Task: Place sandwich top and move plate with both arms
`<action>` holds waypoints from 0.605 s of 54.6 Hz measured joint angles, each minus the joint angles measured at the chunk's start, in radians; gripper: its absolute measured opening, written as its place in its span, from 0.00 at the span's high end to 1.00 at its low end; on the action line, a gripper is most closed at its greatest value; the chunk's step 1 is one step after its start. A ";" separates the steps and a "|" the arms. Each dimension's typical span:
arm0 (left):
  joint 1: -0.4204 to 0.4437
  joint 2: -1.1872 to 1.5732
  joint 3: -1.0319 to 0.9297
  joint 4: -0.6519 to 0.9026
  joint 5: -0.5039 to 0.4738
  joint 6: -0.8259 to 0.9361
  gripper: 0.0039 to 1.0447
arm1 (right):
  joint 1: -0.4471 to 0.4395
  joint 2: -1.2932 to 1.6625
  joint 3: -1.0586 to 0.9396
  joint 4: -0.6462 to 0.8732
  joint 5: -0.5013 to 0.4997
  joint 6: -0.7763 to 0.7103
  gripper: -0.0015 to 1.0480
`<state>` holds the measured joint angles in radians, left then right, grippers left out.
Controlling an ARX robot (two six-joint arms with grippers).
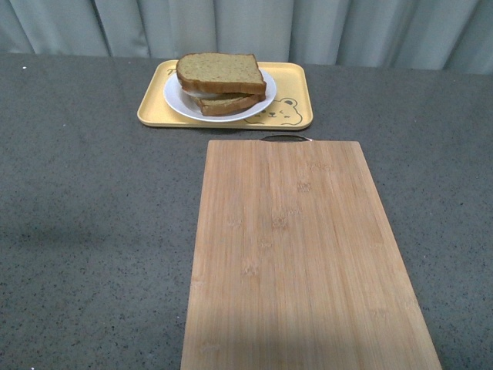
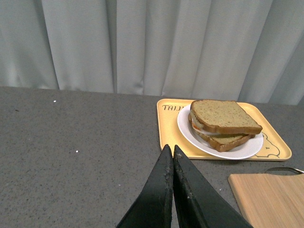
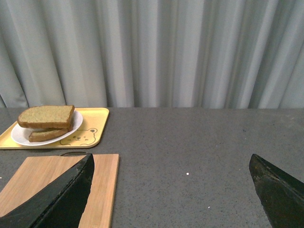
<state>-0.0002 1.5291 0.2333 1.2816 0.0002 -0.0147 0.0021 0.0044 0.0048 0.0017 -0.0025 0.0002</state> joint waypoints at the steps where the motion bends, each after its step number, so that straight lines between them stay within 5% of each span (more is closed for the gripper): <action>1: 0.000 -0.017 -0.011 -0.006 0.000 0.000 0.97 | 0.000 0.000 0.000 0.000 0.000 0.000 0.09; 33: 0.000 -0.605 -0.190 -0.415 0.000 0.007 0.97 | 0.000 0.000 0.000 0.000 0.000 0.000 0.09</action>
<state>-0.0002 0.9237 0.0437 0.8669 -0.0002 -0.0074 0.0021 0.0044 0.0048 0.0017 -0.0025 0.0002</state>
